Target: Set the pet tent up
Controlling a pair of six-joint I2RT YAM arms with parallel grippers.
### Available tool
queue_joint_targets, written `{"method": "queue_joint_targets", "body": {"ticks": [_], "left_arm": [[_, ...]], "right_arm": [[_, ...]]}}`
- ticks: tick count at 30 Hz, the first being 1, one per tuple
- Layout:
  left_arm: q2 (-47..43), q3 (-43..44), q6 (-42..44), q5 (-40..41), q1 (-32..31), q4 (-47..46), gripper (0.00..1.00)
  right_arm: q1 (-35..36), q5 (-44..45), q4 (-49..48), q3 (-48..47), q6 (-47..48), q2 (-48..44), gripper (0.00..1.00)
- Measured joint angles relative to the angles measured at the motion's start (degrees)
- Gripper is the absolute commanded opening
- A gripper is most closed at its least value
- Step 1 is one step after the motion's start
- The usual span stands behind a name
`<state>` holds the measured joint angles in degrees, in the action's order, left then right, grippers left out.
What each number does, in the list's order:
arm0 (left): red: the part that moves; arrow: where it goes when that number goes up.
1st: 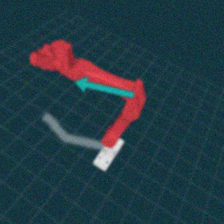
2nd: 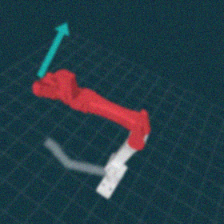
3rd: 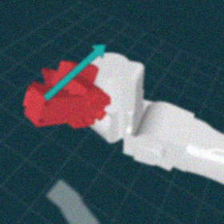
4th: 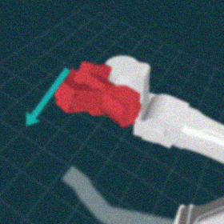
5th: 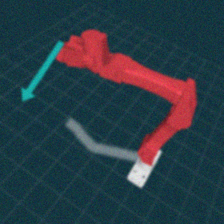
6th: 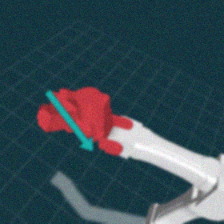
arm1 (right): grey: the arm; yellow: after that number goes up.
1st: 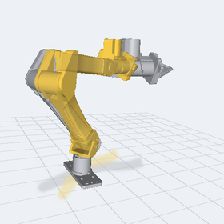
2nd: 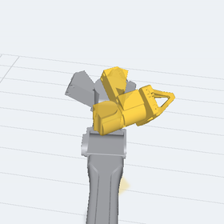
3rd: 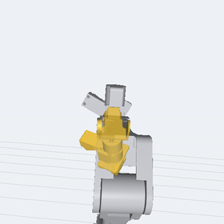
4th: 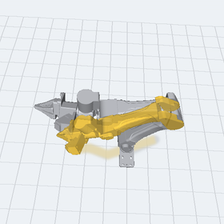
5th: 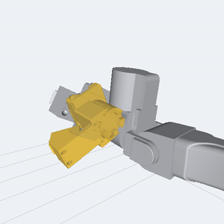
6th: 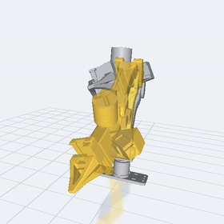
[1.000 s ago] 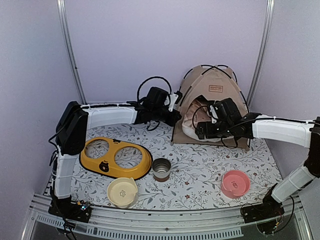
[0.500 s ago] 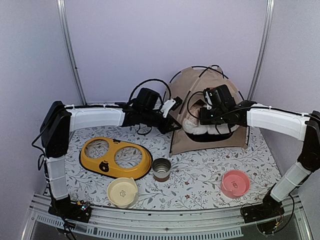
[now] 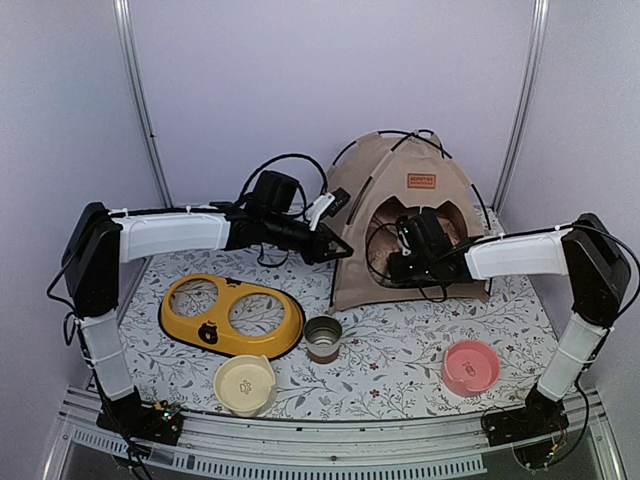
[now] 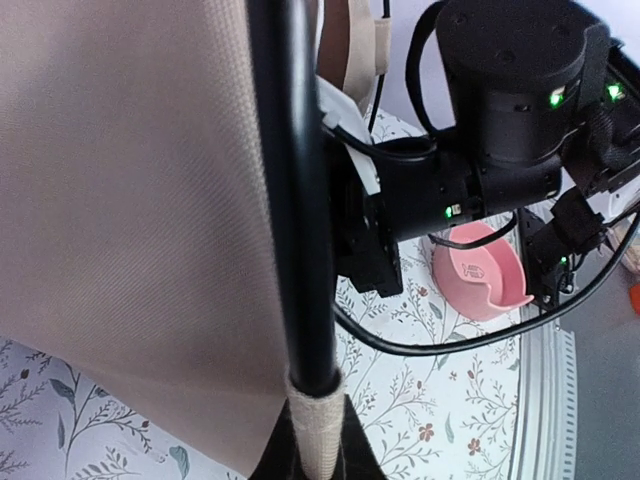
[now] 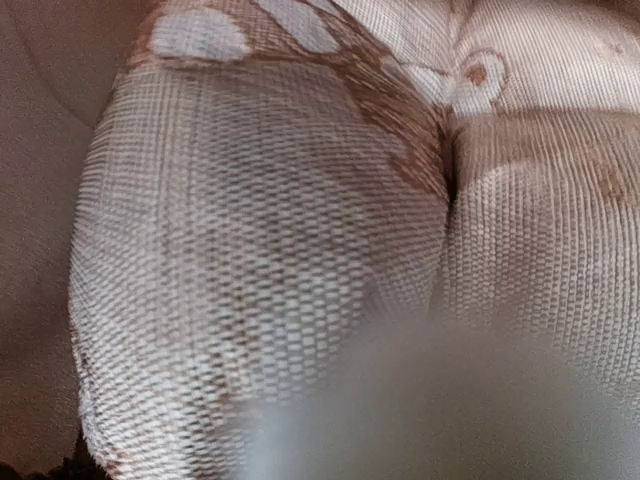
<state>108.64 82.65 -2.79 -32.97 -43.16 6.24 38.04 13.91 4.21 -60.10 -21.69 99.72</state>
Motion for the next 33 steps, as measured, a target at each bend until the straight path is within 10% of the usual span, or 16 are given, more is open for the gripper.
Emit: {"method": "queue_joint_targets", "body": {"ticks": [9, 15, 24, 33], "left_arm": [[-0.26, -0.26, -0.42, -1.29, 1.14, -0.04, 0.00], [-0.26, -0.28, -0.46, -1.16, 1.29, 0.02, 0.00], [-0.26, -0.33, -0.44, -1.33, 2.29, 0.15, 0.00], [-0.26, -0.33, -0.15, -1.22, 3.63, 1.33, 0.00]], "right_arm": [[0.72, -2.71, 2.34, 1.99, -1.05, -9.40, 0.85], [1.09, -1.79, 6.60, 0.24, -1.55, -16.92, 0.85], [-5.75, 1.25, 10.71, 0.61, -3.04, -17.11, 0.40], [-7.91, 1.14, 12.11, 4.02, -4.90, -7.32, 0.59]]}}
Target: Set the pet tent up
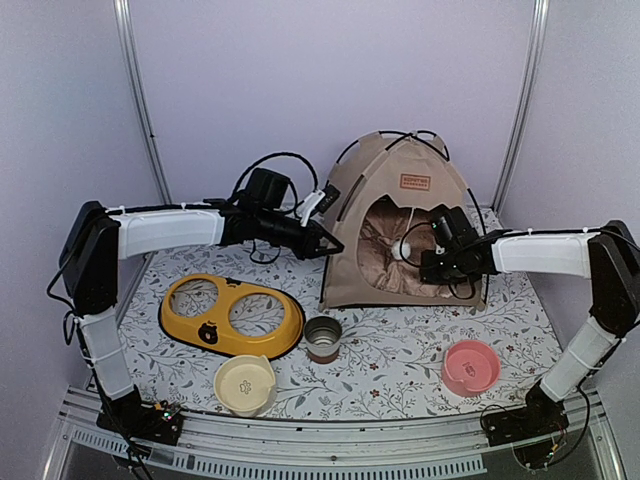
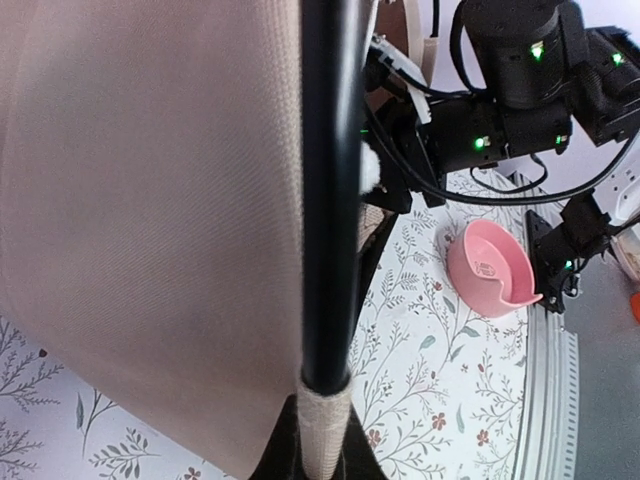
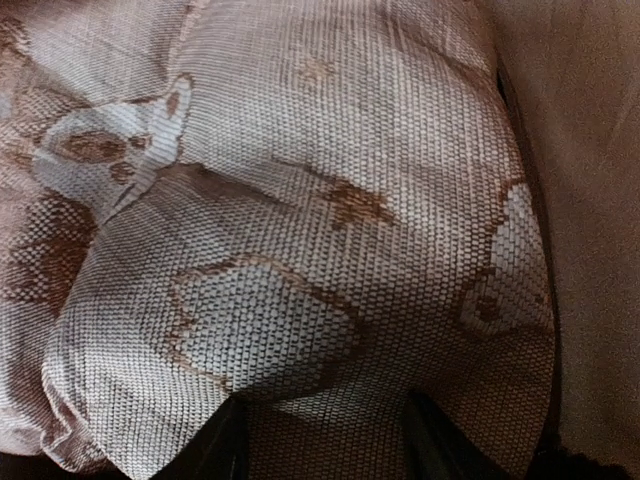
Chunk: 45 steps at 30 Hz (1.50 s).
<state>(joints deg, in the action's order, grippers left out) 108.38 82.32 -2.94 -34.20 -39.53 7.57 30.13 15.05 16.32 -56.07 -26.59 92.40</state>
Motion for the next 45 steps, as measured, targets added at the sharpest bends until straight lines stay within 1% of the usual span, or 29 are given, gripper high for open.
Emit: {"method": "queue_joint_targets", "body": {"ticks": [3, 5, 7, 11, 14, 17, 21, 22, 24, 29, 32, 41, 45], "left_arm": [[0.00, 0.00, 0.17, 0.11, 0.22, 0.44, 0.00], [0.00, 0.00, 0.39, 0.17, 0.24, 0.68, 0.00], [0.00, 0.00, 0.59, 0.31, 0.26, 0.81, 0.00], [0.00, 0.00, 0.76, 0.74, 0.44, 0.85, 0.00], [0.00, 0.00, 0.76, 1.09, 0.74, 0.90, 0.00], [0.00, 0.00, 0.79, 1.31, 0.92, 0.90, 0.00], [0.00, 0.00, 0.79, 1.42, 0.92, 0.92, 0.00], [0.00, 0.00, 0.81, 1.40, 0.92, 0.92, 0.00], [0.00, 0.00, 0.79, 1.40, 0.92, 0.92, 0.00], [0.00, 0.00, 0.92, 1.36, 0.92, 1.36, 0.00], [0.00, 0.00, 1.29, 1.25, 0.92, 1.79, 0.00], [0.00, 0.00, 1.90, 1.62, 0.85, 1.73, 0.00], [0.00, 0.00, 1.95, 1.75, 0.81, 1.73, 0.00]], "right_arm": [[-0.11, 1.49, 0.57, 0.00, -1.42, 1.03, 0.69], [-0.13, 1.97, 1.01, -0.13, -2.16, 0.68, 0.78], [0.24, 1.88, 1.42, -0.20, -2.54, -0.66, 0.83], [3.48, 1.79, 3.85, -2.01, -2.32, -4.07, 0.85], [7.54, 1.29, 5.35, -4.90, -2.80, -4.24, 0.85], [11.32, -0.04, 5.79, -5.60, -4.15, -4.22, 0.86], [13.29, -0.70, 6.43, -4.66, -6.64, -3.23, 0.94], [13.20, -0.31, 6.45, -4.35, -7.06, -2.69, 0.96], [12.76, 0.72, 6.51, -3.69, -8.07, -0.92, 0.98], [9.38, 0.96, 5.33, -3.43, -8.79, 5.44, 0.94], [7.50, 1.09, 5.09, -4.15, -8.55, 7.54, 0.93], [1.16, 7.45, 7.13, -6.67, -7.21, 6.88, 0.95], [1.18, 7.17, 7.32, -7.06, -6.23, 6.05, 1.00]]}}
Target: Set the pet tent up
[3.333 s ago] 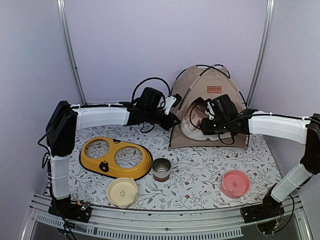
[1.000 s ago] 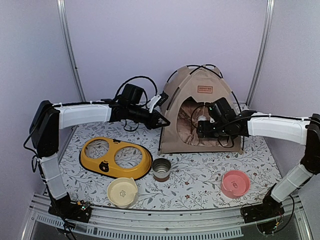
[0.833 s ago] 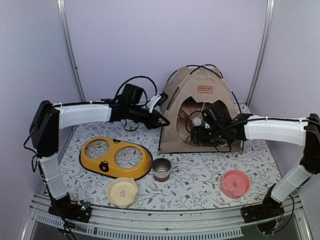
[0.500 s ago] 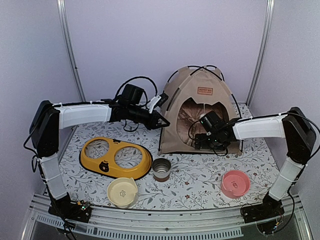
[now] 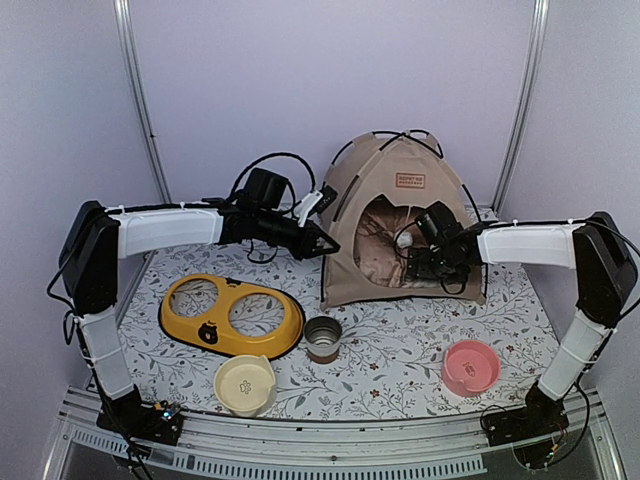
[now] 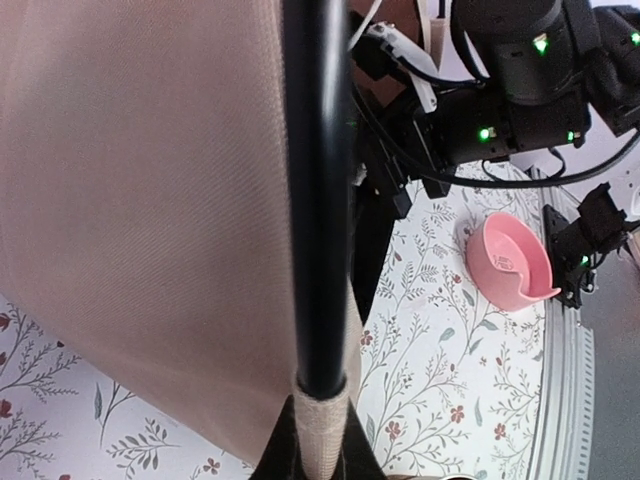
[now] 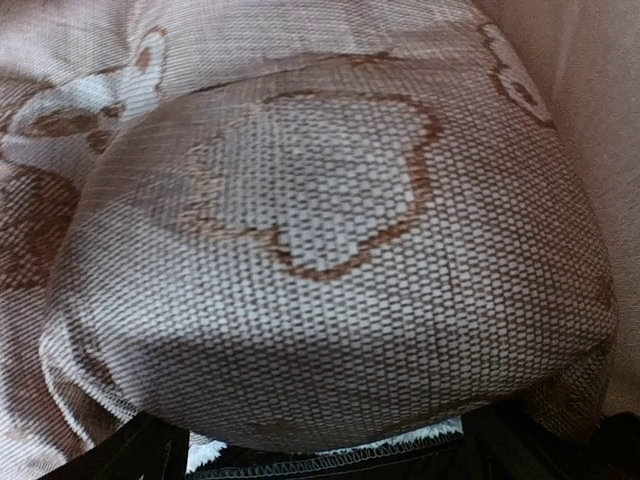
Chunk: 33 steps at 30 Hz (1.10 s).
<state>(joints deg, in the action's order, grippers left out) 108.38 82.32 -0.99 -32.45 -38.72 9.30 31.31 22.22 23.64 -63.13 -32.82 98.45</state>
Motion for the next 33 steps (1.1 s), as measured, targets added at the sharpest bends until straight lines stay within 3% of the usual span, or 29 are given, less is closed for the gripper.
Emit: {"method": "queue_joint_targets", "body": {"ticks": [11, 23, 33], "left_arm": [[3.34, 5.35, 0.07, 0.02, -0.35, 1.77, 0.00], [18.10, 21.66, 3.87, -2.10, -3.34, 6.03, 0.00], [27.47, 36.50, 3.91, -2.69, -3.65, 9.94, 0.00]], "right_arm": [[10.34, -1.57, 1.99, -0.42, 3.52, -5.14, 0.99], [9.79, 1.66, 6.51, -0.04, 2.84, -23.52, 0.99], [5.22, 1.25, 8.52, 0.90, 5.07, -26.08, 0.99]]}}
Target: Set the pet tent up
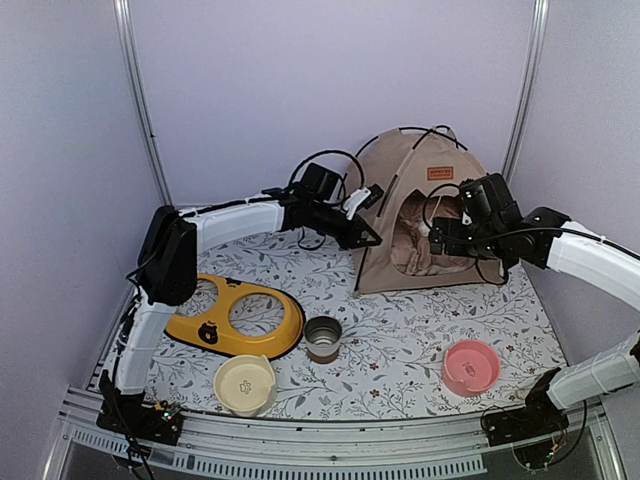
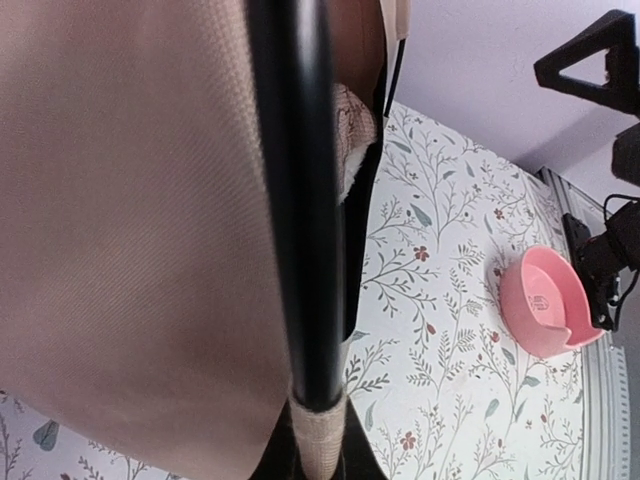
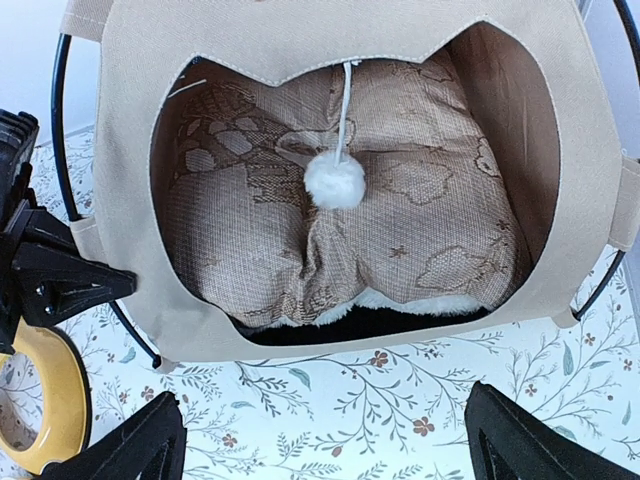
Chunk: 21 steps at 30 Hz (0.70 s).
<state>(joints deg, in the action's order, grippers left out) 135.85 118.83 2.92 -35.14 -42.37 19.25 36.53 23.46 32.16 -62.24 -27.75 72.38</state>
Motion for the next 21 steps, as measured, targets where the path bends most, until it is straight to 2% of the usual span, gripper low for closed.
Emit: {"method": "queue_joint_targets", "body": {"ticks": [6, 10, 14, 18, 21], "left_arm": [[5.68, 8.15, -1.09, 1.14, 0.00, 1.66, 0.00], [6.47, 9.29, -2.47, 2.45, 0.00, 1.68, 0.02], [6.34, 9.16, -3.89, 4.22, 0.00, 1.33, 0.25], [4.20, 5.16, -5.18, 6.97, -0.02, 0.37, 0.52], [1.22, 0.66, -5.79, 9.42, -0.02, -0.17, 0.65]], "right_arm": [[-2.21, -1.16, 0.00, 0.00, 1.60, -0.02, 0.99], [-2.49, -2.34, -0.02, -0.02, 2.40, 0.00, 0.99], [-2.49, -3.87, -0.15, -0.02, 3.21, 0.00, 0.99], [-2.49, -5.42, -0.52, -0.02, 3.54, -0.02, 0.99], [-2.49, -7.23, -0.92, -0.02, 3.67, -0.17, 0.99]]}}
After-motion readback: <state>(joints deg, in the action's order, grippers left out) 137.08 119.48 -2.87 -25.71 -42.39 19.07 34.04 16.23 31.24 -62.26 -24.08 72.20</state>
